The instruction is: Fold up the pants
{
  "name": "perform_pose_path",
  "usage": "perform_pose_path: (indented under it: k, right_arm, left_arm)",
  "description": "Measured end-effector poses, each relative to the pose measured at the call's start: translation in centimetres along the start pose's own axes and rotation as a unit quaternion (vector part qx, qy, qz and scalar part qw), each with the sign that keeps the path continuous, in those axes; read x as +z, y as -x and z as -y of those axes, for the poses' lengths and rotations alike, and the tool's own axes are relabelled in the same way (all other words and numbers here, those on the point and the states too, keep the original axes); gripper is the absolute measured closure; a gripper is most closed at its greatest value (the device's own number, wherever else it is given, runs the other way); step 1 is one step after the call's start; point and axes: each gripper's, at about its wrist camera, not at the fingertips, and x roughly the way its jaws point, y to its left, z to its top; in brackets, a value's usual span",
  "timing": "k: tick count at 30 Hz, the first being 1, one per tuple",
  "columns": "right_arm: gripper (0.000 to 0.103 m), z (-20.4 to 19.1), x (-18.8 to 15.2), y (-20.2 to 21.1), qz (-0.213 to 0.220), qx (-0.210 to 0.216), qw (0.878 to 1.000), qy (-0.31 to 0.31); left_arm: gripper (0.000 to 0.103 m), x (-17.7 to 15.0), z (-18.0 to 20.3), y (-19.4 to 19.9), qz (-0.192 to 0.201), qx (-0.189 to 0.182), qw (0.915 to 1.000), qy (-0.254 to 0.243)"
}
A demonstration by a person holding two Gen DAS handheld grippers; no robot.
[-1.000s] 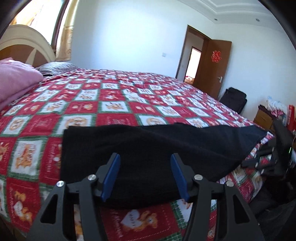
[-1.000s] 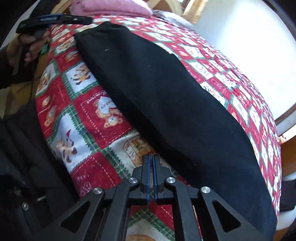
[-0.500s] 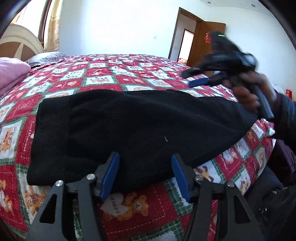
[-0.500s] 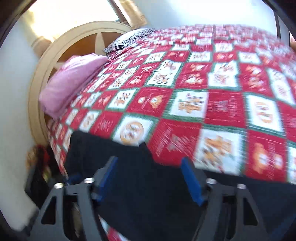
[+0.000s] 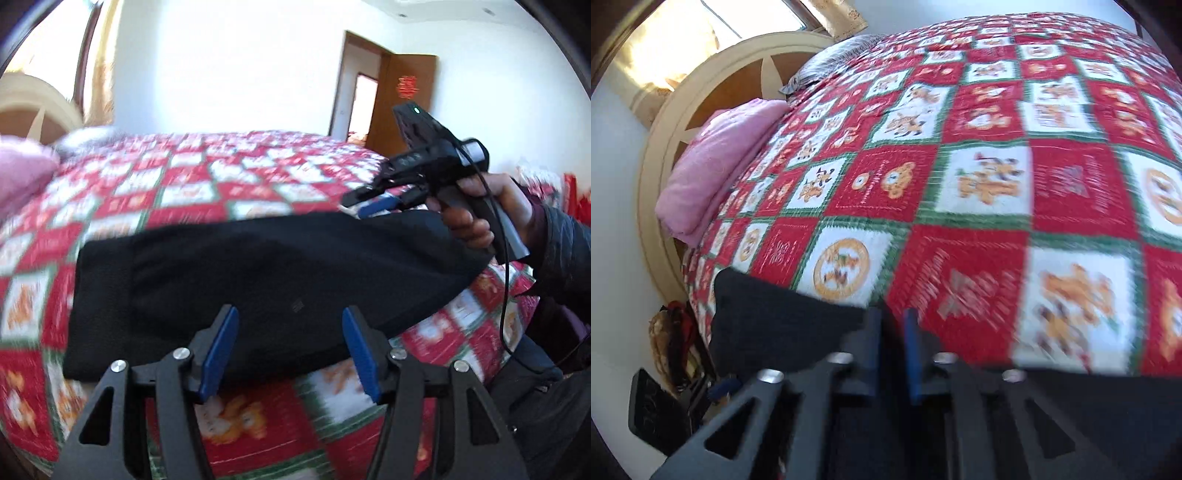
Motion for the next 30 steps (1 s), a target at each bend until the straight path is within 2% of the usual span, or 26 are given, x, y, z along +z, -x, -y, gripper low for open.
perform_pose_path:
  k: [1, 3, 6, 9, 13, 17, 21, 23, 24, 26, 30]
  right_arm:
    - [0.047, 1.0, -0.9, 1.6, 0.006, 0.001, 1.000, -0.006]
    - [0.047, 3.4, -3.0, 5.2, 0.015, -0.009, 1.000, -0.016]
    - [0.047, 7.4, -6.2, 11.0, 0.042, -0.071, 0.996, -0.037]
    - [0.047, 12.7, -10.0, 18.4, 0.093, -0.121, 0.985, -0.084]
    - [0.047, 18.8, -14.8, 28.4, 0.177, -0.193, 0.953, -0.153]
    - [0.047, 23.3, -17.6, 34.6, 0.222, -0.267, 0.916, -0.203]
    - [0.047, 27.4, -19.4, 37.8, 0.259, -0.280, 0.887, -0.260]
    - [0.047, 28.4, -19.7, 38.4, 0.272, -0.277, 0.882, -0.269]
    - [0.047, 28.9, -19.6, 38.2, 0.271, -0.278, 0.882, -0.269]
    - [0.048, 29.5, -19.7, 37.9, 0.269, -0.272, 0.884, -0.270]
    - [0.047, 30.6, -20.0, 36.9, 0.270, -0.271, 0.884, -0.268]
  left_arm:
    - [0.041, 0.6, 1.1, 0.2, 0.005, -0.007, 0.9998, -0.015]
    - [0.041, 1.4, 3.1, -0.1, 0.005, -0.018, 0.9990, -0.039]
    - [0.041, 2.2, 5.9, -1.8, -0.010, -0.050, 0.9963, -0.069]
    - [0.041, 2.6, 8.1, -3.5, -0.023, -0.068, 0.9941, -0.082]
    - [0.041, 3.4, 10.3, -5.1, -0.035, -0.102, 0.9909, -0.081]
    - [0.041, 3.5, 13.1, -6.1, -0.043, -0.119, 0.9862, -0.107]
    - [0.041, 3.7, 16.1, -7.3, -0.056, -0.137, 0.9783, -0.145]
    - [0.042, 3.6, 17.2, -8.1, -0.066, -0.136, 0.9753, -0.161]
    - [0.042, 3.5, 17.8, -8.7, -0.073, -0.132, 0.9738, -0.170]
    - [0.050, 3.5, 18.6, -9.6, -0.084, -0.132, 0.9716, -0.178]
    - [0.050, 3.3, 20.0, -10.8, -0.098, -0.116, 0.9671, -0.204]
